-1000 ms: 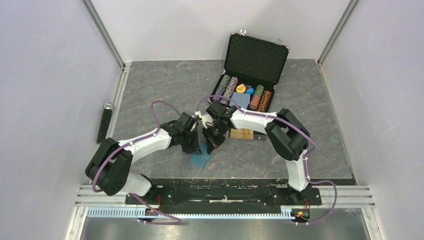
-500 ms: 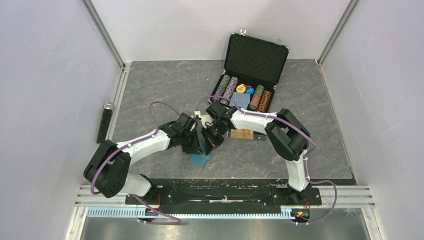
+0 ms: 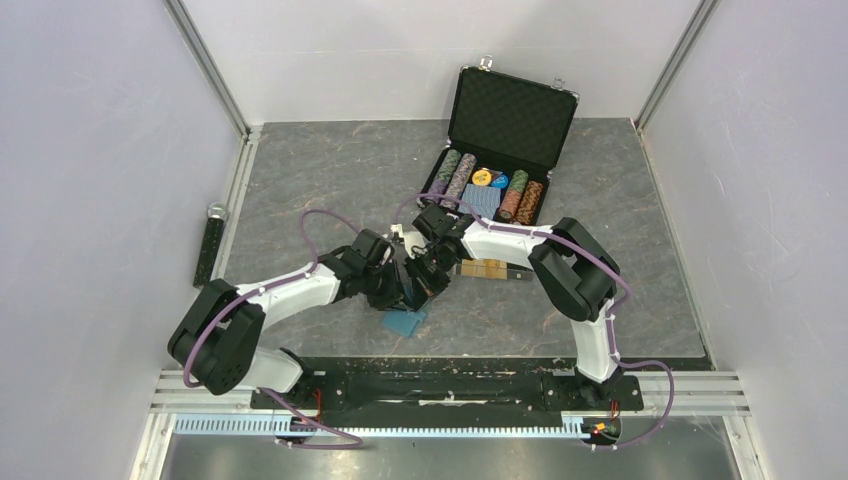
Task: Put the credit cards into the card holder
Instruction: Close the card holder at the center of the board.
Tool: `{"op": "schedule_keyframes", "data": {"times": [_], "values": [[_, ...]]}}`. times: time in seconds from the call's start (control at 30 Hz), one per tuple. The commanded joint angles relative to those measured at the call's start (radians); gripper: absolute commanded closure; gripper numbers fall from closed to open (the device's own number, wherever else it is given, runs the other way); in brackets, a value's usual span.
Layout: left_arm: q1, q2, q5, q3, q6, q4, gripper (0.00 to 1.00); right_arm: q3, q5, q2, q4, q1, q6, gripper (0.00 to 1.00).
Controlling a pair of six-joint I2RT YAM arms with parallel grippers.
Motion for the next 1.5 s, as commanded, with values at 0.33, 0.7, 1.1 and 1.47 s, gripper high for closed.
{"op": "schedule_keyframes", "data": {"times": [0.33,0.7,1.1,1.47], "values": [[0.003,-0.007,0.166,-0.038,-0.006,0.199,0.84,-0.010,0.019,0.020,0.056,0.024,-0.041,1.00],[0.004,-0.065,0.141,0.019,0.036,0.118,0.98,0.016,0.025,-0.004,0.056,0.025,-0.037,1.00],[-0.011,-0.091,0.032,0.043,0.114,-0.007,0.98,0.009,-0.005,-0.003,0.089,0.025,-0.019,1.00],[-0.019,-0.053,-0.044,0.046,0.132,0.024,0.98,0.006,-0.043,0.012,0.118,0.026,-0.001,1.00]]}}
